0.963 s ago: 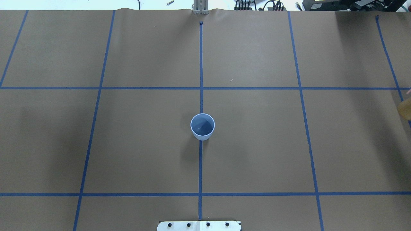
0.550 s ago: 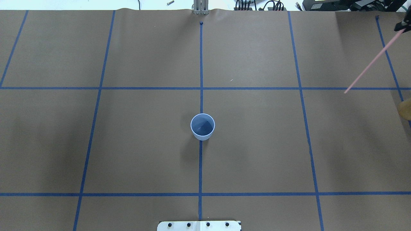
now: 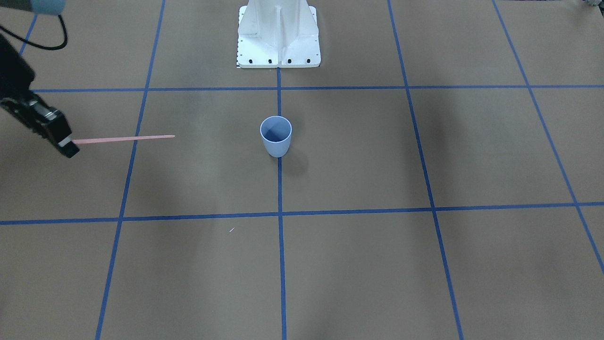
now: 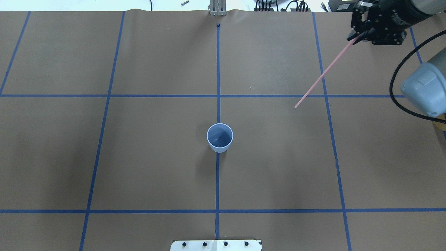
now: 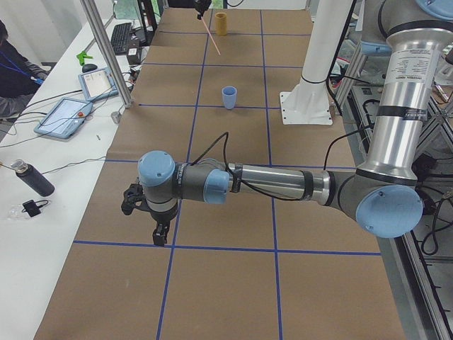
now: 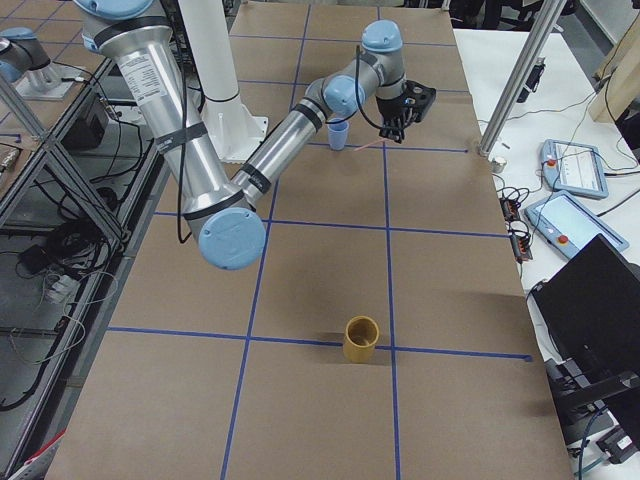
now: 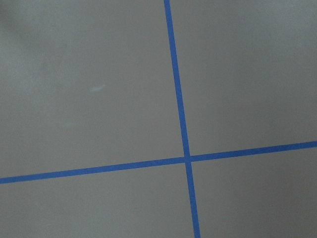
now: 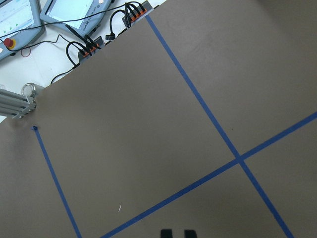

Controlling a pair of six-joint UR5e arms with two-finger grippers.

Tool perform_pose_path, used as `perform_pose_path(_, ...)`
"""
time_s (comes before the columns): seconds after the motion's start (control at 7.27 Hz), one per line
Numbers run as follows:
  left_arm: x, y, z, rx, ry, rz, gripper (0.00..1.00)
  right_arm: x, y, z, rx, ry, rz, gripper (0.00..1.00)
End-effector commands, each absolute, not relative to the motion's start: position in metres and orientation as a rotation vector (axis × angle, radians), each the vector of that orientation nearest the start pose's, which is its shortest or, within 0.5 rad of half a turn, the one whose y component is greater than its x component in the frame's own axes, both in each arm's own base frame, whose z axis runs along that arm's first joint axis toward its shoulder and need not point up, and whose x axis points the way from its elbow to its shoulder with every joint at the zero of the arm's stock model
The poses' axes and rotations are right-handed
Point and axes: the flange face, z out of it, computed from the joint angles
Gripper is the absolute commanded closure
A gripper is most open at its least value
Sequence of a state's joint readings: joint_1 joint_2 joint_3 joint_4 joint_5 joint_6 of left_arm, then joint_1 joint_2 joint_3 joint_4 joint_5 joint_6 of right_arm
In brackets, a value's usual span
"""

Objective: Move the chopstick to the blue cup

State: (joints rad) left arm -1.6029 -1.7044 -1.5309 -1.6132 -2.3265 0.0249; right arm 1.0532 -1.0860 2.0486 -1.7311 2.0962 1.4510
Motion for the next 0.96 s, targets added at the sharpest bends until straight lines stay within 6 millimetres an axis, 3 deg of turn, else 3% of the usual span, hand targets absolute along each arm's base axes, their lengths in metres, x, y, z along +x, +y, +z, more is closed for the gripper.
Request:
perform_pose_path(0.0, -0.082, -0.553, 0.606, 0.149, 0.751, 0.044, 0.01, -0.284, -0.478, 0.149, 0.017, -0.887, 0.747, 1.00)
perform_pose_path(0.28, -0.081, -0.553, 0.608, 0.145, 0.752, 0.044, 0.01, -0.351, -0.436, 0.113, 0.018, -0.796, 0.792, 1.00)
perform_pose_path(0.41, -0.082, -0.553, 0.608, 0.146, 0.751, 0.043, 0.01, -0.374, -0.419, 0.099, 0.024, -0.786, 0.830, 1.00)
perform_pose_path(0.69, -0.081, -0.553, 0.610, 0.143, 0.752, 0.044, 0.01, -0.406, -0.427, 0.087, 0.042, -0.755, 0.860, 1.00)
perform_pose_path(0.83, -0.081, -0.553, 0.610, 0.143, 0.752, 0.044, 0.01, -0.422, -0.423, 0.092, 0.067, -0.732, 0.852, 1.00)
